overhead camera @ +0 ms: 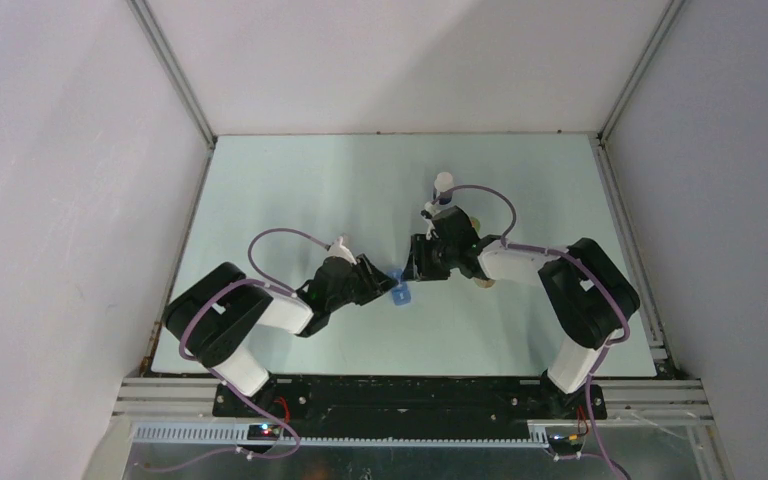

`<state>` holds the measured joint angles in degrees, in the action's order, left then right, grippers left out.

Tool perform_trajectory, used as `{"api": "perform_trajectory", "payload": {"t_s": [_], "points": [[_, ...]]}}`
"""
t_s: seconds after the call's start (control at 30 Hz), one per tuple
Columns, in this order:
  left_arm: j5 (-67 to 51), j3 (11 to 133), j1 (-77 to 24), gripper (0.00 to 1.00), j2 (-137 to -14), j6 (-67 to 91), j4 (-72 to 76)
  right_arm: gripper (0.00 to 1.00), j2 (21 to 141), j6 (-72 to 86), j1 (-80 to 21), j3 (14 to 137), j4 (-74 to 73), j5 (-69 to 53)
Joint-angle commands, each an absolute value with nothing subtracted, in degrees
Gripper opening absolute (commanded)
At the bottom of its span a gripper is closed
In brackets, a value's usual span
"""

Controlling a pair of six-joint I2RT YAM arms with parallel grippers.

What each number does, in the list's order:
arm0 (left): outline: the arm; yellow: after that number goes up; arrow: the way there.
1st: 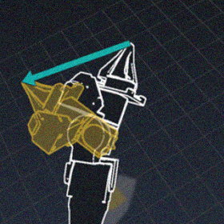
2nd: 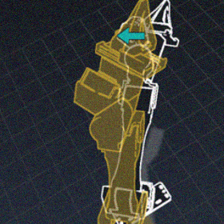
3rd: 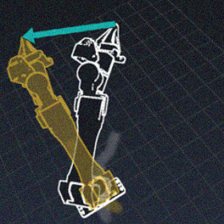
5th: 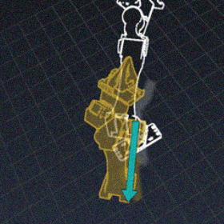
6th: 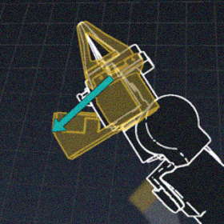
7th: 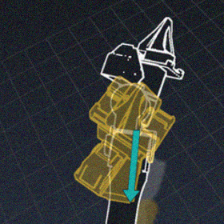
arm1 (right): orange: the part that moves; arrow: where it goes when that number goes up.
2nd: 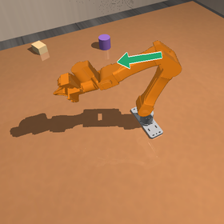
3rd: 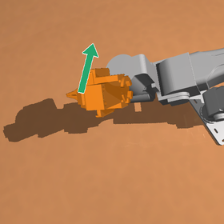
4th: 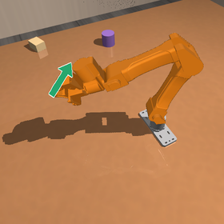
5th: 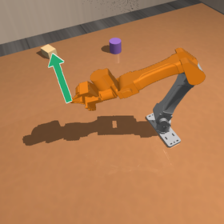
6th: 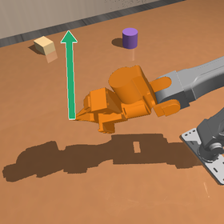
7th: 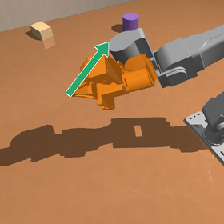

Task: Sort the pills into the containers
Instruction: Close the pill container at the center of the board.

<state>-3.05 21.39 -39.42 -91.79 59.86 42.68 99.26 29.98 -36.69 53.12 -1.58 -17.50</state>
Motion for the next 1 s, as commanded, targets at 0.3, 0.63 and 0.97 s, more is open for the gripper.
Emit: {"api": "perform_trajectory", "payload": {"t_s": [0.3, 0.63, 0.97], "points": [[-1.4, 20.8, -39.7, 0.36, -93.3, 54.8, 43.6, 0.50, 102.6, 29.0, -37.1, 55.0, 2.3, -22.9], [-3.2, 19.1, -39.7, 0.25, -94.8, 53.5, 48.2, 0.47, 104.0, 28.0, -37.5, 54.9, 1.5, -21.3], [-2.4, 17.2, -39.8, 0.00, -97.8, 55.0, 50.5, 0.39, 103.3, 26.3, -37.6, 53.1, 3.0, -21.0]]}}
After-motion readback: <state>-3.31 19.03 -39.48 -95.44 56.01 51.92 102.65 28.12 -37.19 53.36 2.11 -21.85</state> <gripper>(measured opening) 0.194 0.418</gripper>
